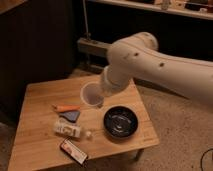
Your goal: Place the ceramic cup in the ceramic bowl
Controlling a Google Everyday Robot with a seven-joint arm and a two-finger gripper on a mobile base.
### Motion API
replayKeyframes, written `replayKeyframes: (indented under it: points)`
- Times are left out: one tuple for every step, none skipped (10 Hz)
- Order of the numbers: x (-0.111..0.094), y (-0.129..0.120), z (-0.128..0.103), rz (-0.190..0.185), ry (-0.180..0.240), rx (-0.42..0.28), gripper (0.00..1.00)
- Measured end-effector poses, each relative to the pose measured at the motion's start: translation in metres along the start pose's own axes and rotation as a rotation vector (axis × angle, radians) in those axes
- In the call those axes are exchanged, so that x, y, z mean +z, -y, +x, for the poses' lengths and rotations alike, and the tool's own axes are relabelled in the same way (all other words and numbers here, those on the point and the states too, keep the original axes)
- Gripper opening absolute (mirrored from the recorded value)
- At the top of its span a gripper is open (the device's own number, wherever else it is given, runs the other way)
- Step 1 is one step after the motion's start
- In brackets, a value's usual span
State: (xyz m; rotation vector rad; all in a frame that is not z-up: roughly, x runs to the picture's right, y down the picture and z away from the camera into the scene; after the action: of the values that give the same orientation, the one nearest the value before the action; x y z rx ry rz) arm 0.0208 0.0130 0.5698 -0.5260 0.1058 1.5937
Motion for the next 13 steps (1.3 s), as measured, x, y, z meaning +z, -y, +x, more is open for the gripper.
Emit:
replayKeyframes:
  points:
    - [-0.004, 0.027, 0.003, 0.018, 0.008, 0.061, 0.00]
    - [-0.003, 0.046, 0.004, 0.035, 0.008, 0.116, 0.00]
    - [0.001, 0.063, 0.004, 0.054, 0.005, 0.168, 0.00]
    - [0.012, 0.078, 0.006, 0.072, -0.009, 0.214, 0.00]
    - [0.023, 0.086, 0.008, 0.084, -0.024, 0.247, 0.00]
    - [0.034, 0.094, 0.010, 0.099, -0.042, 0.269, 0.00]
    - [0.051, 0.099, 0.012, 0.116, -0.075, 0.289, 0.00]
    - [0.062, 0.101, 0.014, 0.125, -0.096, 0.293, 0.00]
    - [0.074, 0.104, 0.018, 0.131, -0.118, 0.300, 0.00]
    - [0.089, 0.114, 0.024, 0.142, -0.146, 0.313, 0.00]
    - [0.103, 0.123, 0.029, 0.148, -0.171, 0.329, 0.00]
    - [0.114, 0.131, 0.034, 0.153, -0.196, 0.343, 0.00]
    - [0.125, 0.139, 0.039, 0.163, -0.226, 0.352, 0.00]
